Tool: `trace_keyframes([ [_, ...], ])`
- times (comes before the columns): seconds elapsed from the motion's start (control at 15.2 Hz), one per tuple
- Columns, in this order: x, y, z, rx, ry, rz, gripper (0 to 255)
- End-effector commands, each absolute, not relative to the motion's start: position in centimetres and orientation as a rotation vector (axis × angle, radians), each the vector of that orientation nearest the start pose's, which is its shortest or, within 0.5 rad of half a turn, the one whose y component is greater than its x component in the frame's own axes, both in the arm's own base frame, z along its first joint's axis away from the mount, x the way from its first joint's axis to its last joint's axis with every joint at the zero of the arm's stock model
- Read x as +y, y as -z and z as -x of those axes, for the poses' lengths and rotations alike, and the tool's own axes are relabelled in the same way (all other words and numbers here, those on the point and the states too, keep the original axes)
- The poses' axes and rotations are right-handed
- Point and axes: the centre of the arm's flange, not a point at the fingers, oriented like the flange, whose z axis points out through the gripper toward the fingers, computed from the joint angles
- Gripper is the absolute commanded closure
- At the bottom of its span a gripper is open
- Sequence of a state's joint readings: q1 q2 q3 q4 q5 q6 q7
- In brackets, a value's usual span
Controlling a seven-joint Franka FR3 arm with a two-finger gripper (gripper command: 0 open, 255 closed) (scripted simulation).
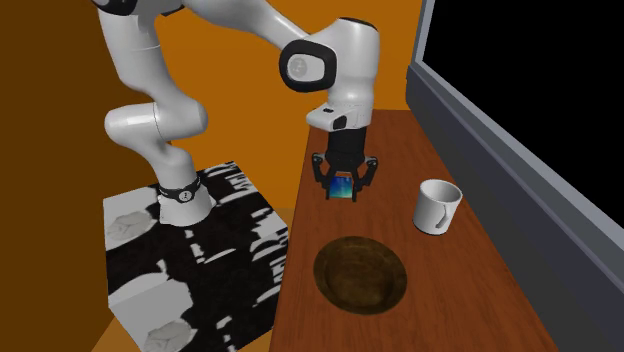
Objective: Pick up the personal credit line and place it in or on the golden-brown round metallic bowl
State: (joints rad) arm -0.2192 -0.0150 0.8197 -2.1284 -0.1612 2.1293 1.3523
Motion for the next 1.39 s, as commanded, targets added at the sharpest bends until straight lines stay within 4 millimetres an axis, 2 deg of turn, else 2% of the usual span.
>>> trace_keyframes([
  [0.0, 29.9, -42.6, -44.9, 1.05, 0.206, 3.032, 255],
  [0.4, 29.9, -45.7, -44.9, 1.05, 0.206, 3.032, 255],
  [1.32, 21.1, -46.8, -61.1, 1.05, 0.206, 3.032, 255],
])
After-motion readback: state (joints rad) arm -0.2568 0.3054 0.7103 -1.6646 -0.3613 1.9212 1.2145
